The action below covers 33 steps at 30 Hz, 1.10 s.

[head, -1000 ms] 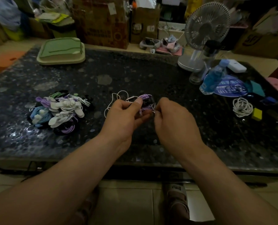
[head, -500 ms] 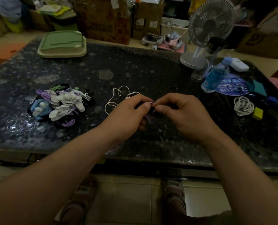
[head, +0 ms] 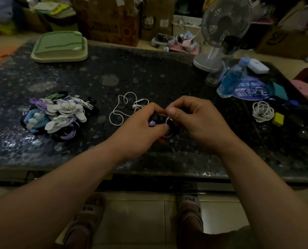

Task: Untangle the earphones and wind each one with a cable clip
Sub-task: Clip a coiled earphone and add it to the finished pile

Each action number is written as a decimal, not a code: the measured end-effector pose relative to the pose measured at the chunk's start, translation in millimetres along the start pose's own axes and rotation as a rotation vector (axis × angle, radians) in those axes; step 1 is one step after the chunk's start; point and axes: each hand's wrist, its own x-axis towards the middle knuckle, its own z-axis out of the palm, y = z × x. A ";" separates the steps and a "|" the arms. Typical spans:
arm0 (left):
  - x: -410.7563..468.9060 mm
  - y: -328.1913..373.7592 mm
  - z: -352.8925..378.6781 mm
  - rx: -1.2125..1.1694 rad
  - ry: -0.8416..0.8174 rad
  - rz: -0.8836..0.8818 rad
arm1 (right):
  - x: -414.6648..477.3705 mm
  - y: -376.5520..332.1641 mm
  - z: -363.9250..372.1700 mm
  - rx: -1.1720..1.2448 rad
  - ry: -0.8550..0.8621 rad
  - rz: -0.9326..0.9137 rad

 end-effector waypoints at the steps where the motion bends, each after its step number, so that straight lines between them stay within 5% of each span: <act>1: 0.2 -0.5 0.9 -0.015 0.002 0.012 | -0.2 -0.1 -0.1 0.001 0.006 0.005; 14: 2.3 -4.3 8.5 -0.142 0.079 -0.014 | 2.0 0.3 9.4 -0.151 0.101 -0.014; 21: 5.7 -6.9 2.3 -0.354 0.118 -0.072 | -0.1 3.5 14.5 0.043 0.084 0.186; 28: 4.7 -16.4 -23.9 -0.325 0.208 -0.172 | 7.6 -0.5 39.1 0.391 -0.128 0.334; 33: -9.9 -31.0 -57.4 -0.051 0.434 -0.174 | 30.5 0.6 78.9 0.327 -0.139 0.407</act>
